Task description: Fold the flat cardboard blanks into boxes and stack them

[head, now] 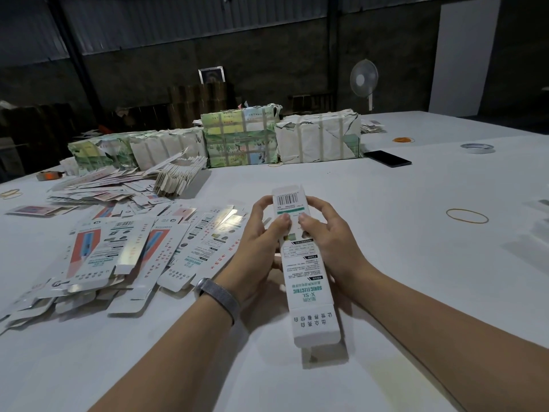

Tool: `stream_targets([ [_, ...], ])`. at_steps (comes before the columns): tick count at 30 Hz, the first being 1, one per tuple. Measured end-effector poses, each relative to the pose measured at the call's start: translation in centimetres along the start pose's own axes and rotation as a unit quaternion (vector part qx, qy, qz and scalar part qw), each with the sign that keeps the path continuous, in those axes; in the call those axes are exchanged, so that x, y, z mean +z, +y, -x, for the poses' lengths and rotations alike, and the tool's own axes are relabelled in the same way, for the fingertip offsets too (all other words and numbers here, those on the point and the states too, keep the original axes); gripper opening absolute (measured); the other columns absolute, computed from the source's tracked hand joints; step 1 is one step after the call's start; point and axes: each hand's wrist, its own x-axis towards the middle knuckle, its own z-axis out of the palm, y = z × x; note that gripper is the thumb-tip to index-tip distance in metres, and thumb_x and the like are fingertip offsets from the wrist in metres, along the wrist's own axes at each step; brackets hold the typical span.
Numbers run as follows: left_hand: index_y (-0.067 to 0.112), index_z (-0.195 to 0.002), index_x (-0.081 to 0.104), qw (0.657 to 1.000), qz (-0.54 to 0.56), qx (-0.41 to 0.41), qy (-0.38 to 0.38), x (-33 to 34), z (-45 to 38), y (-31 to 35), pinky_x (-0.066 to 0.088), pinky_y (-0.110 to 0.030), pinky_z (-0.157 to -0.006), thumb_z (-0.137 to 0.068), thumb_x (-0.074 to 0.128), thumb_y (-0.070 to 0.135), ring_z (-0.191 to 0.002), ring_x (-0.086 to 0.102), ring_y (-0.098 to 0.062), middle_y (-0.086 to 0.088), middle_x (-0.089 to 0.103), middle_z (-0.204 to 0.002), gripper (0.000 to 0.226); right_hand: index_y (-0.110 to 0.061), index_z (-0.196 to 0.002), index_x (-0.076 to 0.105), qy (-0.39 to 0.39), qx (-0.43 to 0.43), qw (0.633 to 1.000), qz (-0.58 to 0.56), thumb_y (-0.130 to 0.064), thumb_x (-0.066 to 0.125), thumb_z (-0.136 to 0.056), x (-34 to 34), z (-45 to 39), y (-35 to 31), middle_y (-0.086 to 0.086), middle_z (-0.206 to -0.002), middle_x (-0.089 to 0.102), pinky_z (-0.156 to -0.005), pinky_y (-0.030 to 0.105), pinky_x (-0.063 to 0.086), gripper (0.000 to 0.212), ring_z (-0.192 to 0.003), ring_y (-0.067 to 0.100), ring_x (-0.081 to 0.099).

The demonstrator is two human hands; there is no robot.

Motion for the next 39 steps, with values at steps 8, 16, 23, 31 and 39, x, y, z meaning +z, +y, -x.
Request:
stream_targets([
  [8, 0.025, -0.136, 0.042, 0.998, -0.057, 0.023, -0.016, 0.7, 0.2, -0.6, 0.056, -0.029, -0.055, -0.104, 0.053, 0.019, -0.072, 0.074, -0.021, -0.003, 0.077, -0.094, 0.034, -0.021, -0.110, 0.059, 0.059, 0.026, 0.997, -0.037, -0.017, 0.048, -0.102, -0.6, -0.7, -0.1, 0.012, -0.097, 0.076, -0.063, 0.037, 0.055, 0.014, -0.071, 0.025, 0.069],
  [16, 0.028, -0.131, 0.047, 0.999, -0.043, 0.013, -0.023, 0.8, 0.2, -0.5, 0.058, -0.038, -0.068, -0.089, 0.059, 0.032, -0.083, 0.073, -0.028, -0.010, 0.076, -0.102, 0.044, -0.024, -0.099, 0.058, 0.068, 0.029, 0.997, -0.033, -0.016, 0.049, -0.100, -0.7, -0.8, -0.1, 0.009, -0.092, 0.075, -0.064, 0.039, 0.056, 0.013, -0.071, 0.024, 0.068],
  [23, 0.026, -0.134, 0.046, 0.999, -0.036, -0.010, -0.032, 1.0, 0.2, -0.6, 0.058, -0.047, -0.078, -0.088, 0.060, 0.032, -0.084, 0.071, -0.034, -0.016, 0.075, -0.103, 0.048, -0.017, -0.095, 0.060, 0.106, -0.006, 0.994, -0.039, -0.002, 0.054, -0.096, -0.8, -1.0, -0.2, 0.008, -0.094, 0.064, -0.078, 0.049, 0.057, 0.016, -0.082, 0.027, 0.068],
  [31, 0.030, -0.142, 0.038, 0.997, -0.069, -0.021, -0.011, 1.2, 0.4, -0.6, 0.055, -0.059, -0.079, -0.100, 0.059, 0.022, -0.080, 0.069, -0.039, -0.019, 0.076, -0.102, 0.048, -0.029, -0.099, 0.056, 0.104, -0.044, 0.994, -0.013, 0.003, 0.055, -0.094, -1.1, -0.8, -0.1, 0.009, -0.100, 0.065, -0.068, 0.045, 0.059, 0.032, -0.074, 0.021, 0.071],
  [39, 0.023, -0.130, 0.043, 0.998, -0.045, -0.039, -0.015, 1.3, 0.6, -0.3, 0.052, -0.066, -0.085, -0.082, 0.069, 0.032, -0.084, 0.070, -0.041, -0.018, 0.076, -0.101, 0.055, -0.027, -0.107, 0.063, 0.094, -0.027, 0.995, -0.015, 0.004, 0.050, -0.095, -1.2, -1.0, 0.2, 0.011, -0.101, 0.069, -0.074, 0.044, 0.060, 0.035, -0.083, 0.026, 0.071],
])
